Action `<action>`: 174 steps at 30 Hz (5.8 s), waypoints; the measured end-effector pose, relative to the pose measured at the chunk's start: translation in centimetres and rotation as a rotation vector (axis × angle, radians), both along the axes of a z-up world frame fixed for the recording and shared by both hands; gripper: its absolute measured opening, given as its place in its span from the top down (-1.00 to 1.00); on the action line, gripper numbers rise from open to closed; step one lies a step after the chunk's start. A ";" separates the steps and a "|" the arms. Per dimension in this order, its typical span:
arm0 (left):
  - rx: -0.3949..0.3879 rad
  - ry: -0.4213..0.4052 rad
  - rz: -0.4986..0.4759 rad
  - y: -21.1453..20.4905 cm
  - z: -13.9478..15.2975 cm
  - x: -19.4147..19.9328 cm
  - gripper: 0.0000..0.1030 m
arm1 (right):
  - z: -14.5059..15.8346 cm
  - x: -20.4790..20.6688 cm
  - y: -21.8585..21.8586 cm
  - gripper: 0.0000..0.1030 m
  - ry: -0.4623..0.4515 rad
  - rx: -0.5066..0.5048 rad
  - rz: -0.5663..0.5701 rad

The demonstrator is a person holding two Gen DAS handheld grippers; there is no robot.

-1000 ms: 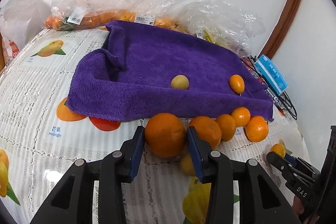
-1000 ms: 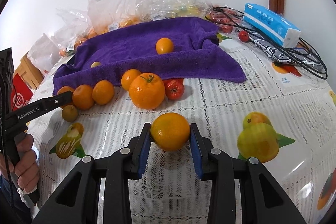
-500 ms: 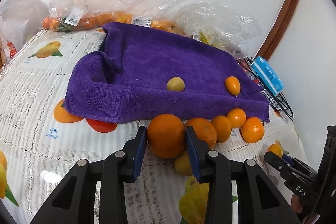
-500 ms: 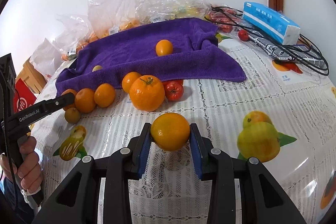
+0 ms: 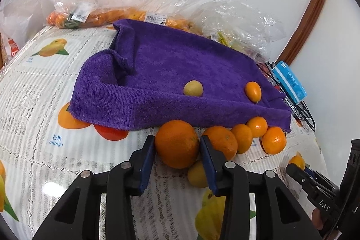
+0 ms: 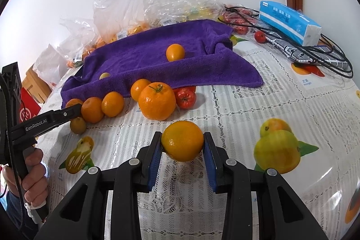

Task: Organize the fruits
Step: 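Hold the orange and mandarin in both grippers above the tablecloth, then lift and carry the orange and mandarin toward the purple towel, then open both grippers to drop the orange and mandarin onto the towel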

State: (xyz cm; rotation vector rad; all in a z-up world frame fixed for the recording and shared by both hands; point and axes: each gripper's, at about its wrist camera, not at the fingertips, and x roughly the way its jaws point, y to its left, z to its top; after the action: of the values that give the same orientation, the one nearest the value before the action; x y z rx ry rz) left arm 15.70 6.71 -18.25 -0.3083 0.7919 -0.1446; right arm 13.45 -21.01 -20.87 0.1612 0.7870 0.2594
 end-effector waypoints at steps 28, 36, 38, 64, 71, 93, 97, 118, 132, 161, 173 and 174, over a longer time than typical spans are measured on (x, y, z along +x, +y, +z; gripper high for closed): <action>-0.087 -0.002 0.016 1.1 0.3 0.4 0.30 | 0.0 0.0 -0.5 0.30 -0.007 0.050 0.019; -0.121 -0.026 0.052 1.8 0.4 -0.1 0.30 | 0.3 -0.3 -1.0 0.31 -0.034 0.076 0.008; -0.123 -0.038 0.051 1.8 0.6 -0.4 0.30 | 0.4 -0.4 -1.0 0.30 -0.040 0.079 0.013; -0.048 -0.185 0.077 1.4 5.4 -5.1 0.30 | 7.3 -2.7 1.3 0.30 -0.187 0.020 0.051; -0.021 -0.222 0.092 1.6 8.2 -2.8 0.30 | 9.9 -0.4 3.1 0.31 -0.252 0.015 0.084; 0.019 -0.204 0.135 0.1 5.4 6.9 0.30 | 8.9 9.9 4.0 0.31 -0.255 0.129 0.132; 0.044 -0.200 0.155 0.6 4.8 7.2 0.30 | 8.3 10.7 2.3 0.31 -0.252 0.093 0.053; -0.008 -0.144 0.186 1.9 3.1 8.8 0.30 | 4.6 12.2 4.8 0.31 -0.157 0.044 0.132; -0.008 -0.109 0.172 1.5 2.5 9.3 0.30 | 2.4 13.2 6.7 0.30 -0.075 -0.028 0.162; -0.006 -0.162 0.164 1.1 4.1 8.5 0.06 | 4.7 10.3 7.1 0.30 -0.213 -0.077 0.149; 0.053 -0.204 0.227 1.5 5.6 6.5 -0.12 | 7.1 6.9 4.9 0.29 -0.278 -0.013 0.049; 0.036 -0.203 0.226 1.6 5.6 6.1 -0.12 | 7.2 6.4 4.4 0.29 -0.268 -0.002 0.041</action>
State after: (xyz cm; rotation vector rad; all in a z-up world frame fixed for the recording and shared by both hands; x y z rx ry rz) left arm 21.81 8.29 -12.62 -0.3411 0.5533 0.0500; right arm 19.89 -16.63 -13.63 0.1052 0.5250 0.3121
